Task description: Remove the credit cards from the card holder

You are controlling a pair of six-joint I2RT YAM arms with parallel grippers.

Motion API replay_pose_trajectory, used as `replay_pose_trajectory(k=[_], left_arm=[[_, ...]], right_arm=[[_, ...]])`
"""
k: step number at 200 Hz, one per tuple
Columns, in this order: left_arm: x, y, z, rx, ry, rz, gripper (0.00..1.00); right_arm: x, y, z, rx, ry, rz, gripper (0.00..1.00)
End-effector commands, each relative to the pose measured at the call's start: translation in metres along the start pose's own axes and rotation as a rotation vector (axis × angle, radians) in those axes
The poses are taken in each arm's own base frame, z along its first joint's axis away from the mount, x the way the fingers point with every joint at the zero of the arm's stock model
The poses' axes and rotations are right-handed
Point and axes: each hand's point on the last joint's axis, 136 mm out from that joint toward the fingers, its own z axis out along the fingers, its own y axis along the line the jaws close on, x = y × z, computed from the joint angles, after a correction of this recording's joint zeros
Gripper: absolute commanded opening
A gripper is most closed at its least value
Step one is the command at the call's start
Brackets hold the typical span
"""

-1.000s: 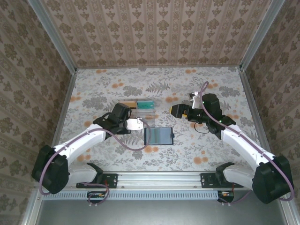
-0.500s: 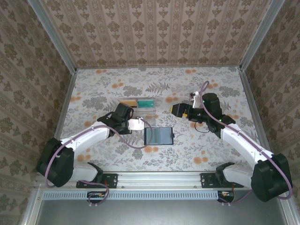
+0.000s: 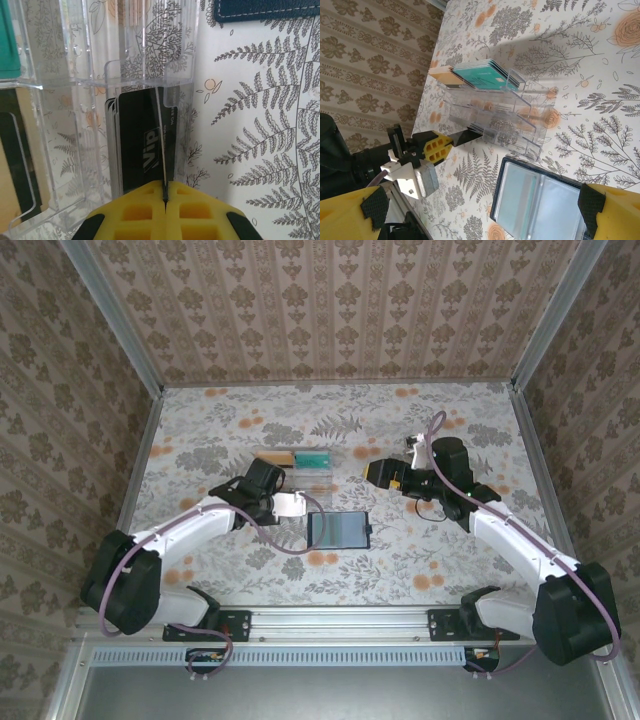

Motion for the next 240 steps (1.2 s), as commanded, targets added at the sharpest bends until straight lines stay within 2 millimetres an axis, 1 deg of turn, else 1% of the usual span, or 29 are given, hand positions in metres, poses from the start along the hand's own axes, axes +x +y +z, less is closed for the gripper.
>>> replay_pose_trajectory(k=[1, 19, 33, 49, 82, 146, 188, 191, 197, 201, 223, 240], left_arm=[[0.004, 0.01, -0.011, 0.001, 0.033, 0.017, 0.0], [0.003, 0.014, -0.018, -0.004, 0.03, 0.021, 0.0], [0.005, 0.013, -0.018, -0.002, 0.038, 0.041, 0.0], [0.011, 0.009, -0.013, 0.005, 0.059, 0.06, 0.0], [0.015, 0.004, -0.004, 0.024, 0.077, 0.055, 0.0], [0.008, 0.007, 0.011, 0.031, 0.065, 0.041, 0.0], [0.005, 0.008, 0.018, 0.037, 0.061, 0.02, 0.0], [0.005, 0.008, 0.018, 0.038, 0.062, 0.018, 0.02], [0.005, 0.01, 0.019, 0.033, 0.066, 0.015, 0.13], [0.005, 0.011, 0.02, 0.027, 0.069, 0.013, 0.18], [0.006, 0.021, 0.022, -0.006, 0.085, -0.008, 0.24], [0.006, 0.025, 0.023, -0.019, 0.09, -0.013, 0.25]], right_arm=[[0.002, 0.0, 0.002, -0.019, 0.008, -0.004, 1.0], [0.001, -0.001, 0.002, -0.021, 0.006, -0.003, 1.0], [0.002, -0.002, 0.003, -0.02, 0.007, 0.0, 1.0], [0.002, -0.002, 0.004, -0.023, 0.008, 0.003, 1.0], [0.001, -0.002, 0.004, -0.026, 0.006, 0.005, 1.0], [0.001, -0.004, 0.003, -0.023, 0.007, 0.009, 1.0], [0.001, -0.006, 0.002, -0.021, 0.005, 0.013, 1.0], [0.001, -0.005, 0.002, -0.021, 0.006, 0.013, 1.0], [0.001, -0.005, 0.002, -0.022, 0.004, 0.013, 1.0], [0.0, -0.005, 0.002, -0.021, 0.003, 0.013, 1.0], [0.0, -0.005, 0.001, -0.023, 0.003, 0.013, 1.0], [-0.001, -0.005, 0.001, -0.023, 0.0, 0.015, 1.0]])
